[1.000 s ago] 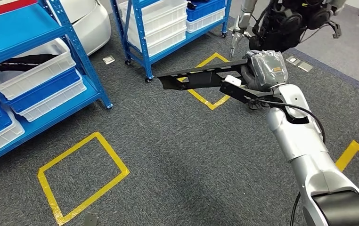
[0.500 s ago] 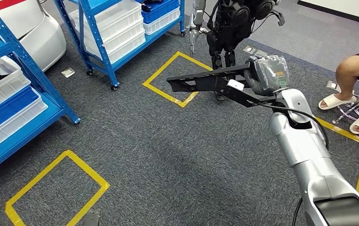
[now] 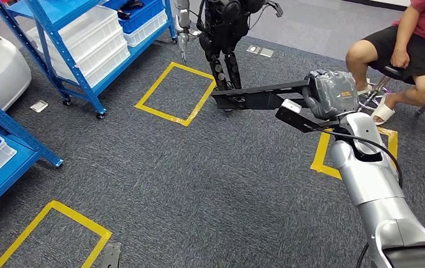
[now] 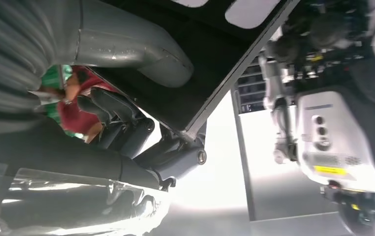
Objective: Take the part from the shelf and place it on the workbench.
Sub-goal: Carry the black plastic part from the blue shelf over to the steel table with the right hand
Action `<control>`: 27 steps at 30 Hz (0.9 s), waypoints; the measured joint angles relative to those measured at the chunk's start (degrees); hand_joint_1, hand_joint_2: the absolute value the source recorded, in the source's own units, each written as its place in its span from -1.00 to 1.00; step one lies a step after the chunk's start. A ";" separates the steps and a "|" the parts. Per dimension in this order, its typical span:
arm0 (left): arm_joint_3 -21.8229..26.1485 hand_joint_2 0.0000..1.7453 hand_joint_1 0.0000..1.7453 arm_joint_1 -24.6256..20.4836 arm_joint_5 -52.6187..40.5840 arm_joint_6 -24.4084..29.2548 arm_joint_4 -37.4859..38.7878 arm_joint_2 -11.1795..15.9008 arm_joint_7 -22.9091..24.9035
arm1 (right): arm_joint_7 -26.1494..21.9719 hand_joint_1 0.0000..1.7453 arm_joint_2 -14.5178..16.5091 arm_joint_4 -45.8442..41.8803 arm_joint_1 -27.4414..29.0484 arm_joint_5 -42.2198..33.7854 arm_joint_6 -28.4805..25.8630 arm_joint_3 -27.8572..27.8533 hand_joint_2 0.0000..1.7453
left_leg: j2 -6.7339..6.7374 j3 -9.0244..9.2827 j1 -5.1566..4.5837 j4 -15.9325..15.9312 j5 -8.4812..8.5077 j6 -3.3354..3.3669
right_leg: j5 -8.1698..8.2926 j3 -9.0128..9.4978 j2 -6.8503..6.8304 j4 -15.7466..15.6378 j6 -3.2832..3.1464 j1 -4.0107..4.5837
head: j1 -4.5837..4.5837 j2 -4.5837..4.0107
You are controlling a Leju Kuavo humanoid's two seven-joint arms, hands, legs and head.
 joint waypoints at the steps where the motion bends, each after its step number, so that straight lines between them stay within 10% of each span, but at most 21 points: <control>1: -0.01 1.00 -1.00 -0.02 -0.09 -0.05 -0.01 -0.01 0.08 | 0.05 1.00 -0.14 -0.37 0.10 0.07 0.02 -0.13 1.00 | -1.51 -0.75 0.23 1.98 -1.46 -0.23 | 0.16 -0.02 0.70 -0.03 -0.37 -0.11 | -0.07 0.00; 4: -0.02 1.00 -1.00 0.05 -0.30 -0.19 -0.01 -0.01 0.25 | 0.12 1.00 -0.30 -0.99 0.52 0.17 0.04 -0.32 1.00 | -5.55 -5.40 0.37 12.81 -7.25 -0.28 | 0.46 -0.15 2.88 -0.03 -1.14 0.31 | -0.22 -0.01; 6: -0.01 1.00 -1.00 0.06 -0.35 -0.25 -0.01 0.04 0.28 | 0.13 1.00 -0.36 -1.15 0.96 0.19 0.05 -0.39 1.00 | -5.99 -6.86 0.24 15.70 -7.44 0.29 | 0.60 -0.22 4.60 -0.02 -1.38 0.84 | -0.22 0.00; 11: -0.02 1.00 -1.00 0.03 -0.49 -0.16 -0.02 0.28 0.28 | 0.14 1.00 -0.76 -2.14 1.35 -0.10 0.83 -0.85 1.00 | -10.93 -0.06 -0.67 1.49 -0.08 3.31 | 1.24 -0.46 8.32 -0.07 -1.26 0.98 | -0.04 0.00; 14: -0.02 1.00 -1.00 -0.02 -0.73 0.05 -0.03 0.22 0.30 | 0.22 1.00 -1.54 -2.71 2.20 -0.43 1.11 -1.33 1.00 | -9.83 0.77 -1.13 -0.51 0.48 3.92 | 2.04 -1.05 10.14 -0.51 -0.18 0.58 | -0.37 0.01; 16: -0.02 1.00 -1.00 -0.21 -0.93 0.21 -0.05 0.04 0.32 | 0.22 1.00 -2.45 -3.16 2.57 -0.58 1.16 -1.76 1.00 | -8.24 1.64 -0.95 -2.75 1.69 3.99 | 1.40 -2.15 8.04 0.75 0.00 0.98 | -0.21 0.00; 18: -0.02 1.00 -1.00 -0.32 -1.01 0.27 -0.05 -0.15 0.38 | 0.19 1.00 -2.98 -3.38 2.63 -0.71 1.25 -2.08 1.00 | -6.60 2.01 -0.83 -4.13 2.52 3.79 | -1.49 -5.15 4.06 6.69 -0.41 1.12 | 0.24 0.00; 21: -0.02 1.00 -1.00 -0.28 -1.06 0.27 -0.03 -0.33 0.67 | 0.19 1.00 -3.14 -3.47 3.40 -0.78 1.35 -2.27 1.00 | -3.87 1.60 -0.75 -4.24 2.67 3.45 | -4.67 -8.57 1.86 15.07 0.20 0.39 | 0.58 -0.01; 25: -0.03 1.00 -1.00 -0.38 -1.42 0.27 -0.04 -0.30 1.12 | -0.41 1.00 -3.88 -3.46 3.65 -1.38 1.88 -2.45 1.00 | -0.78 0.99 -0.54 -2.93 1.97 1.75 | -1.63 -0.87 -2.16 3.02 2.83 -0.98 | 0.80 -0.01; 27: -0.04 1.00 -1.00 -0.48 -1.64 0.29 -0.04 -0.22 1.26 | -1.07 1.00 -4.12 -3.38 3.43 -2.03 2.25 -2.51 1.00 | 0.59 0.58 -0.74 -1.71 1.21 0.74 | -1.18 1.03 -3.18 -0.19 2.57 -0.99 | 0.77 0.00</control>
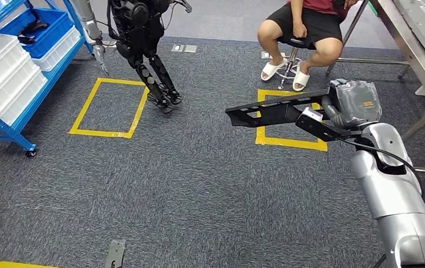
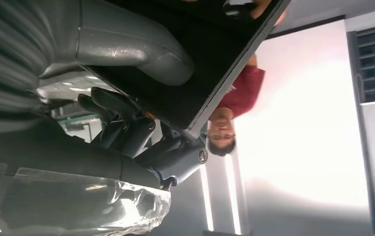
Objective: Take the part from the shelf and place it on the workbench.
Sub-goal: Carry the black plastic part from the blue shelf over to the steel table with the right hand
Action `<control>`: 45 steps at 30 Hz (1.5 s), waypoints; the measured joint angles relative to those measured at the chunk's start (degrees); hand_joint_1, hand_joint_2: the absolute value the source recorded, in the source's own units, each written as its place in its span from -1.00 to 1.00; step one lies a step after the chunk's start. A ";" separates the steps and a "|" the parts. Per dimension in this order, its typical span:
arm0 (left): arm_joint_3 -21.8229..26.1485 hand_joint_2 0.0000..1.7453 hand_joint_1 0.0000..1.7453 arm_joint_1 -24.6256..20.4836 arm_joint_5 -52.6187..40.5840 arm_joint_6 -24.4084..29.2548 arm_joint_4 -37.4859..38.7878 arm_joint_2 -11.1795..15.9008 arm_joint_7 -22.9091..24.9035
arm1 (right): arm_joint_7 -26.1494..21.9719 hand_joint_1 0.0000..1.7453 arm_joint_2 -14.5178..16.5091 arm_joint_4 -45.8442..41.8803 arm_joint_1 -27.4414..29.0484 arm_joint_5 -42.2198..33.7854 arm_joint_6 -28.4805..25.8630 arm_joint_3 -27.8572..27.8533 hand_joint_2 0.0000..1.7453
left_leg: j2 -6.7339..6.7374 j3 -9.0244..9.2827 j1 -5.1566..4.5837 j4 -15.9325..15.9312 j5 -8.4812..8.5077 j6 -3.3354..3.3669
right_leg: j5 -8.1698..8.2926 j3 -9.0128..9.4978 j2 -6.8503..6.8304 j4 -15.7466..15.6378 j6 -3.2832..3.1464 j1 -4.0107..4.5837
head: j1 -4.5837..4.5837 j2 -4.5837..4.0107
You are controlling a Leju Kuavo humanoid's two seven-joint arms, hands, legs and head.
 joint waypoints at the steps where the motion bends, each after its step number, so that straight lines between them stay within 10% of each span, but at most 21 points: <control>1: -0.01 1.00 -1.00 -0.04 -0.03 0.02 0.01 0.02 0.04 | -0.27 1.00 -0.10 0.08 -0.12 -0.29 0.10 -0.03 1.00 | 0.61 -0.15 0.06 0.40 -0.26 -0.29 | 0.06 -0.12 0.91 0.24 -0.44 0.09 | -0.07 0.01; 4: -0.01 1.00 -1.00 -0.08 -0.01 0.07 0.01 0.02 0.16 | -0.73 1.00 -0.54 0.29 -0.59 -0.87 0.20 -0.20 1.00 | -0.46 -0.74 0.98 2.63 -2.06 -1.05 | 0.18 -0.61 3.21 0.77 -1.30 0.06 | -0.40 0.00; 7: -0.01 1.00 -1.00 0.03 0.00 0.07 0.01 0.00 0.21 | -0.84 1.00 -0.62 0.33 -1.21 -1.01 0.33 -0.27 1.00 | -5.38 -5.10 1.27 12.94 -7.92 -0.99 | 0.42 -0.72 5.30 0.79 -2.16 0.53 | -0.65 0.00; 9: -0.01 1.00 -1.00 0.13 0.00 0.08 0.02 0.00 0.23 | -0.86 1.00 -0.54 0.38 -1.29 -1.03 0.45 -0.24 1.00 | -6.39 -7.90 1.00 18.37 -9.52 -0.34 | 0.59 -0.81 6.94 0.79 -2.51 1.12 | -0.71 0.00; 15: 0.01 1.00 -1.00 0.21 0.47 0.32 0.01 0.26 -0.05 | -1.09 1.00 0.04 0.86 -1.89 -1.10 0.67 -0.02 1.00 | -12.65 -1.35 -0.42 3.24 -1.13 3.04 | 1.31 -1.21 11.50 0.68 -2.59 1.30 | -0.72 0.00; 18: 0.03 1.00 -1.00 0.23 0.61 0.36 0.01 0.24 -0.28 | -1.16 1.00 0.35 1.51 -2.24 -1.13 0.58 0.16 1.00 | -10.93 -0.54 -0.63 1.23 -0.37 3.37 | 2.17 -1.79 12.86 -0.10 -1.50 1.09 | -1.11 0.01; 22: 0.04 1.00 -1.00 0.31 0.52 0.34 0.01 -0.03 -0.46 | -1.18 1.00 0.80 2.55 -3.71 -1.06 0.35 0.50 1.00 | -7.39 0.36 -0.52 -2.06 1.54 3.39 | -1.97 -6.49 6.00 8.33 -1.91 1.75 | -0.64 0.00; 25: 0.04 1.00 -1.00 0.50 0.52 0.34 0.01 -0.08 -0.46 | -1.09 1.00 1.12 3.31 -3.93 -1.05 0.25 0.95 1.00 | -4.76 -0.09 -0.59 -1.90 1.60 3.23 | -3.90 -8.61 4.74 14.32 -1.00 1.08 | -0.55 0.00; 29: 0.07 1.00 -1.00 0.52 0.54 0.41 -0.01 -0.07 -0.48 | -1.14 1.00 1.46 4.26 -5.21 -1.10 0.29 1.52 1.00 | -1.85 -0.85 -0.68 -0.33 0.86 1.85 | -0.30 -0.72 0.58 1.53 0.62 0.68 | -0.51 0.01; 33: 0.16 1.00 -1.00 0.55 0.61 0.63 -0.03 -0.02 -0.60 | -1.30 1.00 2.02 5.08 -6.07 -1.24 0.27 1.90 1.00 | 0.45 -0.81 -0.81 0.66 0.07 0.54 | 0.48 0.15 1.36 -0.25 -1.26 0.89 | -0.81 0.00; 38: 0.24 1.00 -1.00 0.88 0.65 0.71 0.00 0.00 -0.66 | -1.49 1.00 2.74 5.74 -6.79 -1.25 0.22 2.19 1.00 | -5.90 -5.97 0.45 13.58 -7.87 -0.75 | 1.28 -0.21 4.77 -0.37 -3.24 0.61 | -0.88 0.00; 40: 0.34 1.00 -1.00 1.01 0.69 0.73 0.01 0.00 -0.66 | -1.54 1.00 3.16 6.18 -6.83 -1.24 0.11 2.42 1.00 | -6.50 -7.81 0.54 17.91 -8.95 -0.75 | 1.47 -0.35 6.45 -0.34 -3.45 0.92 | -0.88 0.00; 45: 0.64 1.00 -1.00 0.90 0.70 0.75 0.01 0.05 -0.64 | -1.96 1.00 4.05 7.66 -7.59 -1.19 -1.45 2.97 1.00 | -10.71 -0.63 0.67 3.50 -1.87 0.56 | 2.19 -0.79 10.22 -0.22 -2.82 1.17 | -0.84 0.00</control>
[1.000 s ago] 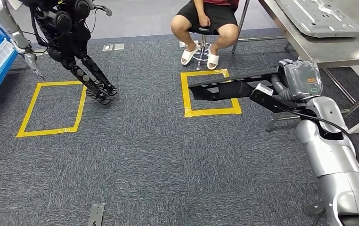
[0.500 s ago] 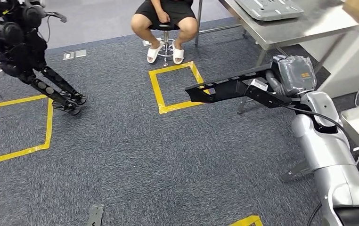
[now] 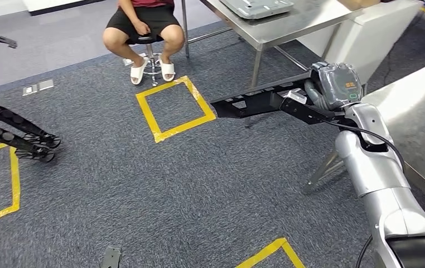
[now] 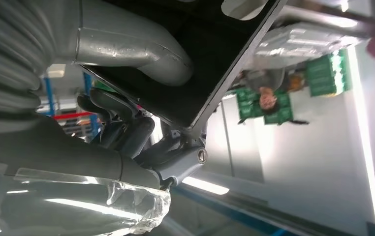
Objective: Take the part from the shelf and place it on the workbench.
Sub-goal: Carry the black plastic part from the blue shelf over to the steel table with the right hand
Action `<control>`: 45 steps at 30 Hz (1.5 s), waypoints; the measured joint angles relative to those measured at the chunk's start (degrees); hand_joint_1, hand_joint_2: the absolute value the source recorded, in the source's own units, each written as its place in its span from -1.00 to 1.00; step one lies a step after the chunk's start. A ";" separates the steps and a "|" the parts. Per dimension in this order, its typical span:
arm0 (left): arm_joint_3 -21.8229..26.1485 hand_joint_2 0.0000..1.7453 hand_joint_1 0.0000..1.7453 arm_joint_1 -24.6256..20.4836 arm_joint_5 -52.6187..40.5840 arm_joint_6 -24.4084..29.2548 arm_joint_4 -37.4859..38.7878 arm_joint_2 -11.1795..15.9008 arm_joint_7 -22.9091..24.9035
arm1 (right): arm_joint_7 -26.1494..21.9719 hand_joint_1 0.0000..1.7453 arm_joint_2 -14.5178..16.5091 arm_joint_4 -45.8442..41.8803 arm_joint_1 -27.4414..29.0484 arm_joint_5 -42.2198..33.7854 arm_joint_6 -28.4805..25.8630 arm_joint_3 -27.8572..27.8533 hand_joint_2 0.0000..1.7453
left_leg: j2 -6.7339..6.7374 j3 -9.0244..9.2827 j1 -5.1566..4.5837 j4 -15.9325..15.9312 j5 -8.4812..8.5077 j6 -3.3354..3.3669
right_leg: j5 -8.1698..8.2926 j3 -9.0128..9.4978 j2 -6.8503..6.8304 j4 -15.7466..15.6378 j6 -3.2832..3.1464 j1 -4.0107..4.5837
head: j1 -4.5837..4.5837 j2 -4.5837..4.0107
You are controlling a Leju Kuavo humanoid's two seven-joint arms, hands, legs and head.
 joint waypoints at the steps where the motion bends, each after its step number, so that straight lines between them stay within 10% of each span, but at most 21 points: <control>1: 0.02 1.00 -1.00 -0.04 0.00 0.02 0.00 -0.01 0.02 | -0.10 1.00 0.18 0.40 -0.17 0.01 -0.38 0.06 1.00 | -0.69 0.51 -0.06 -1.22 0.16 0.19 | 0.24 -0.30 0.64 -0.02 0.36 -0.10 | 0.01 0.00; 4: 0.07 1.00 -1.00 -0.26 -0.02 0.19 -0.01 -0.04 0.05 | -0.31 1.00 0.27 1.32 -0.43 0.02 -0.97 0.10 1.00 | 1.01 0.75 -0.25 -2.62 1.04 0.90 | 0.92 -1.24 1.58 -0.32 1.61 -0.10 | -0.04 0.00; 7: 0.16 1.00 -1.00 -0.38 -0.02 0.31 -0.01 -0.16 0.05 | -0.52 1.00 0.22 2.02 -1.04 -0.01 -1.06 0.19 1.00 | 3.30 0.87 -0.25 -4.38 2.51 1.69 | -2.52 -5.03 -3.31 6.42 0.92 0.37 | 0.39 -0.01; 10: 0.28 1.00 -1.00 -0.23 0.04 0.13 0.00 -0.18 0.16 | -0.60 1.00 0.55 2.76 -1.20 -0.02 -1.05 0.58 1.00 | 5.80 0.24 -0.42 -4.42 2.79 1.63 | -6.21 -8.63 -5.21 15.68 0.83 0.30 | 0.67 0.00; 14: 0.59 1.00 -1.00 -0.24 0.46 -0.59 0.00 -0.15 0.80 | -0.57 1.00 0.71 3.31 -1.52 0.03 -1.06 0.88 1.00 | 8.73 -0.12 -0.65 -3.95 2.72 0.95 | -3.02 -0.72 -8.81 4.15 2.39 0.08 | 0.79 0.00; 16: 0.87 1.00 -1.00 -0.24 0.61 -0.83 0.00 -0.07 1.13 | -0.52 1.00 0.99 3.40 -1.86 0.10 -1.08 1.04 1.00 | 10.12 -0.34 -1.08 -3.42 2.41 0.34 | -2.06 1.83 -10.48 -0.43 2.05 0.35 | 0.74 0.00; 19: 1.05 1.00 -1.00 -0.25 0.68 -0.90 0.00 0.09 1.37 | -0.38 1.00 1.15 3.62 -1.94 0.16 -1.10 1.10 1.00 | 11.56 -0.44 -0.87 -2.89 1.98 -0.38 | -1.66 1.56 -8.38 -0.65 0.91 0.14 | 0.55 0.00; 24: 1.31 1.00 -1.00 0.11 0.94 -1.43 0.01 0.30 1.55 | -0.26 1.00 1.42 3.74 -2.05 0.20 -1.10 1.24 1.00 | 4.86 -6.02 0.07 10.94 -5.93 -1.54 | -1.04 1.42 -4.83 -0.70 -0.65 -0.05 | 0.20 -0.01; 26: 1.52 1.00 -1.00 0.28 1.01 -2.16 0.02 0.51 1.63 | -0.20 1.00 1.50 3.80 -2.01 0.22 -1.10 1.35 1.00 | 4.30 -7.27 0.04 13.53 -5.91 -1.28 | -0.91 1.33 -3.00 -0.58 -0.83 0.31 | 0.19 -0.01; 31: 1.81 1.00 -1.00 0.38 0.99 -4.25 0.02 1.58 1.77 | 0.01 1.00 1.46 3.84 -2.02 0.21 -1.09 1.43 1.00 | -0.51 -0.43 -0.26 -0.98 1.43 1.35 | -0.48 0.98 0.86 -0.45 -0.40 0.61 | 0.29 -0.01; 34: 1.87 1.00 -1.00 0.42 0.99 -4.82 0.02 1.96 1.78 | 0.28 1.00 1.03 3.79 -1.77 0.22 -1.08 1.37 1.00 | 0.63 0.31 -0.44 -2.75 1.88 1.92 | 0.14 0.35 2.44 -0.77 0.60 0.33 | 0.18 -0.01; 38: 1.92 1.00 -1.00 0.24 1.02 -5.34 0.00 2.25 1.38 | 0.36 1.00 0.34 3.56 -1.81 0.20 -1.04 1.22 1.00 | 3.88 1.06 -0.14 -5.29 3.33 2.42 | -4.01 -4.67 -3.80 7.97 0.21 0.77 | 0.56 0.00; 41: 1.96 1.00 -1.00 0.41 1.03 -5.55 0.00 2.35 1.33 | 0.38 1.00 0.28 3.54 -1.23 0.20 -1.02 1.22 1.00 | 6.35 0.71 -0.12 -5.25 3.38 2.18 | -6.47 -8.19 -5.35 15.85 1.11 -0.05 | 0.68 0.00; 45: 2.07 1.00 -1.00 0.40 1.02 -5.56 0.00 2.44 1.13 | 0.42 1.00 0.20 3.51 -1.27 0.25 -1.01 1.21 1.00 | 9.38 0.15 0.13 -3.99 2.67 0.54 | -2.28 -0.57 -8.96 2.78 3.46 -0.89 | 0.84 -0.01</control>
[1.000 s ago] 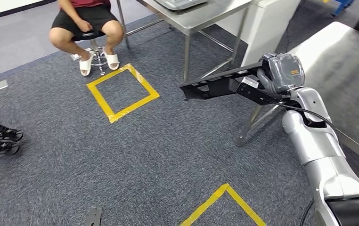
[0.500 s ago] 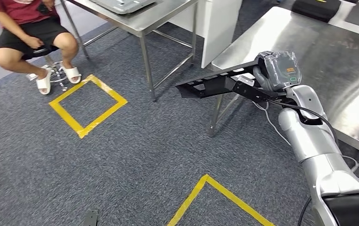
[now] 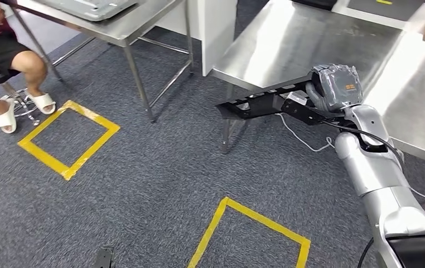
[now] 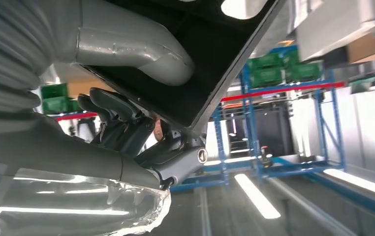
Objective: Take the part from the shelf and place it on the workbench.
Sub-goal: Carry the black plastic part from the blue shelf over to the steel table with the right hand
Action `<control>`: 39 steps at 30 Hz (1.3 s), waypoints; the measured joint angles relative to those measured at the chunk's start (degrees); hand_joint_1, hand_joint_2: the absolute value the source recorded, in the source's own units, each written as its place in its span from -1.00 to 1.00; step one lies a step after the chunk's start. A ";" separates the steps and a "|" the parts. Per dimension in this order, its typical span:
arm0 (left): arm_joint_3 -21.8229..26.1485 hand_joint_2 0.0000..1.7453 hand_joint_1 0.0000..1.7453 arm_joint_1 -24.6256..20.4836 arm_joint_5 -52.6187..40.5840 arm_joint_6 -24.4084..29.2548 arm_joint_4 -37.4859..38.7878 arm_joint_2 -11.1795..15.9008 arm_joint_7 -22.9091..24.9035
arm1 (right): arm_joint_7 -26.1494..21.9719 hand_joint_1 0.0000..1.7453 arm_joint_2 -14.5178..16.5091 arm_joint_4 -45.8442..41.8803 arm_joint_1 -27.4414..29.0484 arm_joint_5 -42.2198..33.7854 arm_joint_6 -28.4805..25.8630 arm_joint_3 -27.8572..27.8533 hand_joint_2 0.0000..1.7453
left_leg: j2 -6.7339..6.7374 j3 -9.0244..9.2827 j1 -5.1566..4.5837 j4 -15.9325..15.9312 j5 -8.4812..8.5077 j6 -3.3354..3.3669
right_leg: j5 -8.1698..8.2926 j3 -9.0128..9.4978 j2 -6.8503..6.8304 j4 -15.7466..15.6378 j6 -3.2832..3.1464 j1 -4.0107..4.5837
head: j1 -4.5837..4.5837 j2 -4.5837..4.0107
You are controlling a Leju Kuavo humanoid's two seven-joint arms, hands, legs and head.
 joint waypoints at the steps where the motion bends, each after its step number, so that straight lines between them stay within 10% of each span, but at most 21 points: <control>1: 0.08 1.00 -1.00 -0.02 -0.01 0.00 0.00 0.06 -0.06 | 0.00 1.00 0.04 -0.04 -0.05 0.01 0.01 -0.01 1.00 | 0.68 -0.17 -0.10 0.48 -0.31 -0.50 | 0.54 1.26 -0.63 -2.29 -0.17 0.11 | 0.01 0.01; 4: 0.33 1.00 -1.00 -0.02 -0.02 -0.01 0.00 0.13 -0.27 | 0.00 1.00 -0.12 -0.14 0.02 -0.01 0.04 -0.04 1.00 | 2.50 -0.22 -0.04 1.12 -0.71 -1.27 | 0.91 1.29 0.92 -2.84 -1.62 0.31 | -0.20 0.01; 8: 0.42 1.00 -1.00 0.10 -0.13 -0.01 0.01 0.13 -0.61 | -0.03 1.00 -0.23 -0.37 0.00 0.03 0.04 -0.04 1.00 | -3.57 -3.33 0.86 9.26 -6.38 -2.07 | 1.43 1.12 3.42 -2.80 -3.08 0.09 | -0.53 0.01; 11: 0.45 1.00 -1.00 0.42 -0.26 0.01 0.02 0.13 -0.64 | 0.09 1.00 0.04 -0.39 0.31 0.67 -0.23 0.02 1.00 | -5.02 -7.52 0.74 18.33 -9.73 -1.67 | 1.62 1.02 4.92 -2.79 -3.59 0.76 | -0.60 0.01; 16: 0.50 1.00 -1.00 0.37 -0.56 0.04 0.01 0.30 -0.67 | 0.49 1.00 -0.09 -0.80 0.44 1.56 -0.76 -0.02 1.00 | -5.75 -0.88 -0.55 4.35 -2.26 1.52 | 1.94 0.92 6.61 -2.74 -3.90 1.74 | -0.55 0.01; 20: 0.58 1.00 -1.00 0.33 -0.61 0.07 0.00 0.16 -0.77 | 0.68 1.00 -0.42 -0.93 0.44 1.61 -1.05 -0.05 1.00 | -5.55 -0.63 -1.04 2.17 -1.46 -0.93 | 2.09 0.13 6.56 -2.37 -3.81 2.02 | -0.36 0.02; 39: 0.68 1.00 -1.00 0.37 -0.68 0.02 0.00 0.03 -0.79 | 0.87 1.00 -0.60 -0.95 0.45 2.18 -1.11 -0.06 1.00 | -5.88 -1.64 -1.96 2.22 -0.42 0.53 | 2.94 -0.70 6.00 -2.41 -2.95 1.58 | -0.40 0.01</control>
